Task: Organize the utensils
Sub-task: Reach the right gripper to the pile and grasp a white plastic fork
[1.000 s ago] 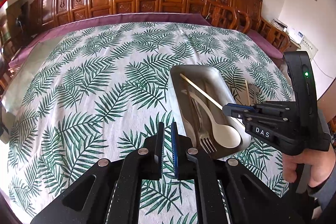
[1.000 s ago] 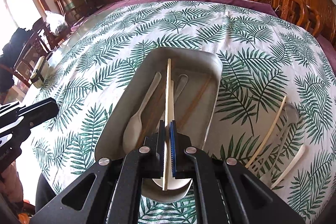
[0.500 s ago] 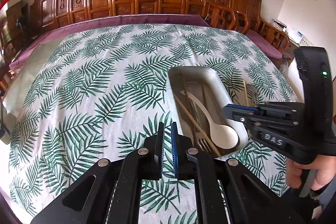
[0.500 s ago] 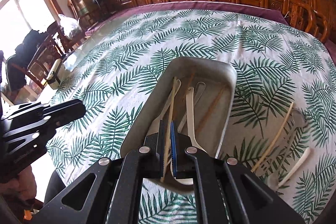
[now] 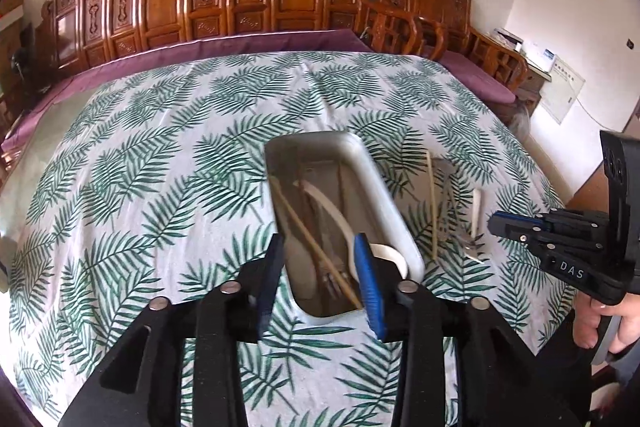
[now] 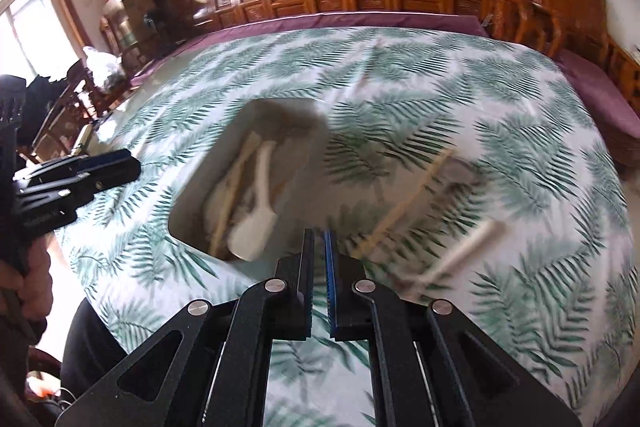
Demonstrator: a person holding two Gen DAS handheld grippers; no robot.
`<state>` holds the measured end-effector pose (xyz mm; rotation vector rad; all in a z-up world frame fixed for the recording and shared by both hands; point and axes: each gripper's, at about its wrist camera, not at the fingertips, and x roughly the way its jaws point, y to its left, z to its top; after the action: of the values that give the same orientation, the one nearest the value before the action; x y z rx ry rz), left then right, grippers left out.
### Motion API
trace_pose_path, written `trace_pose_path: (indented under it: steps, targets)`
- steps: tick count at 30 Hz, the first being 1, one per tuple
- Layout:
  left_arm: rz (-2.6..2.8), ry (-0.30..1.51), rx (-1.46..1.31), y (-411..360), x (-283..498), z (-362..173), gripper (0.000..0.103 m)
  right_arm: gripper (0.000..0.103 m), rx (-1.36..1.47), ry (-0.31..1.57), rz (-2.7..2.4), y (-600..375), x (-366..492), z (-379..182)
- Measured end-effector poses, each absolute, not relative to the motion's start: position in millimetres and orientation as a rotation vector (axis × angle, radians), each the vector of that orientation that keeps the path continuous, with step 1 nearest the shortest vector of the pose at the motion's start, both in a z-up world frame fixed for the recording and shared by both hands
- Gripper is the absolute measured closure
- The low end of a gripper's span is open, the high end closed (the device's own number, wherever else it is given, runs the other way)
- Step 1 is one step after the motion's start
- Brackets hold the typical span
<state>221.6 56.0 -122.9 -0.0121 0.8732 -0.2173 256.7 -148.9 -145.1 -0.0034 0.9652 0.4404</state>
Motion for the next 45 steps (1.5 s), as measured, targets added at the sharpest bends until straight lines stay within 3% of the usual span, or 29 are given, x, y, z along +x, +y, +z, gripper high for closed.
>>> trace_pose_path:
  steps: [1,8,10,12,29,32,38,45]
  targets:
    - [-0.221,0.872,-0.008,51.9,221.7,-122.7,0.055,0.096,-0.001,0.967,0.429,-155.6,254.9,-146.3]
    - [-0.258,0.870,0.012,27.0,222.1,-123.1,0.040,0.096,0.016,0.995,0.326,-206.0,251.3,-162.4]
    - [-0.266,0.869,0.015,21.0,221.9,-123.5,0.028,0.084,0.027,1.002,0.304,-216.9,253.8,-168.0]
    - [-0.277,0.869,0.018,15.3,221.9,-124.8,0.025,0.080,0.029,1.006,0.291,-221.3,256.6,-172.6]
    - [-0.316,0.899,0.066,-15.9,215.6,-134.9,0.025,0.080,0.013,1.112,0.243,-200.9,305.0,-228.6]
    - [-0.320,0.903,0.072,-20.2,214.1,-135.5,0.025,0.074,0.016,1.123,0.235,-202.7,309.6,-234.4]
    - [-0.330,0.909,0.080,-27.4,213.3,-137.4,0.025,0.073,-0.104,1.101,0.265,-192.8,311.6,-238.5]
    - [-0.340,0.919,0.088,-36.0,214.5,-139.6,0.025,0.096,-0.091,1.135,0.264,-209.1,308.6,-237.2]
